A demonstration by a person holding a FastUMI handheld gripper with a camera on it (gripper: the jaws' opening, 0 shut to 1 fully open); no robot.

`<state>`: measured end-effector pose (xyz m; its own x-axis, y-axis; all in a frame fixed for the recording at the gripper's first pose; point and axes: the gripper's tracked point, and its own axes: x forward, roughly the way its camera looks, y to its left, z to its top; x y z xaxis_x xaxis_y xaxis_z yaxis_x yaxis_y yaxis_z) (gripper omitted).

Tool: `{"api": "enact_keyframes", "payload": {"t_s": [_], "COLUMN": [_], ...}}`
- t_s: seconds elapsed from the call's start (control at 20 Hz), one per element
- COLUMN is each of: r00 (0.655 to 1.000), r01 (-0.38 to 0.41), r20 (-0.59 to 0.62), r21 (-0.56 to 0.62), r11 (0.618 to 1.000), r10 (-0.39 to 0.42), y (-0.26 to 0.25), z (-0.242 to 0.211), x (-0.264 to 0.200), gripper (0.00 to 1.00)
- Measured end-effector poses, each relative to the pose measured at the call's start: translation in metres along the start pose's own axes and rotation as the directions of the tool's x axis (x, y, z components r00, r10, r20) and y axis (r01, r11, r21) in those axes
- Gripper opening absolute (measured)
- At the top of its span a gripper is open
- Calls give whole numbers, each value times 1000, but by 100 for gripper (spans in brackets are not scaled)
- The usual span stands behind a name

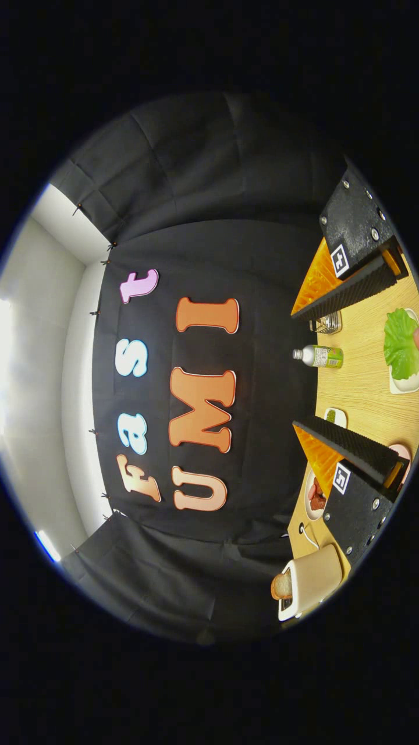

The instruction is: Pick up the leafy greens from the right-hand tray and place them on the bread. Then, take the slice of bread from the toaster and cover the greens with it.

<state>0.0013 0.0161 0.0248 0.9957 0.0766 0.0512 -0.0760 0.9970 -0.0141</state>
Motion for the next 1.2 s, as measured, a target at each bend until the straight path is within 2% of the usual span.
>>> {"api": "enact_keyframes", "payload": {"t_s": [0.45,0.8,0.95,1.1,1.2], "r00": [998,973,939,888,829], "r01": [-9,-73,-83,-94,-114], "r20": [-65,-217,-331,-440,-531], "r21": [16,9,48,115,144], "r11": [1000,997,995,989,983], "r10": [10,73,94,136,174], "y": [-8,-4,-6,-4,1], "z": [-23,-49,-72,-95,-118], "x": [9,16,18,17,12], "gripper": [99,99,100,100,100]}}
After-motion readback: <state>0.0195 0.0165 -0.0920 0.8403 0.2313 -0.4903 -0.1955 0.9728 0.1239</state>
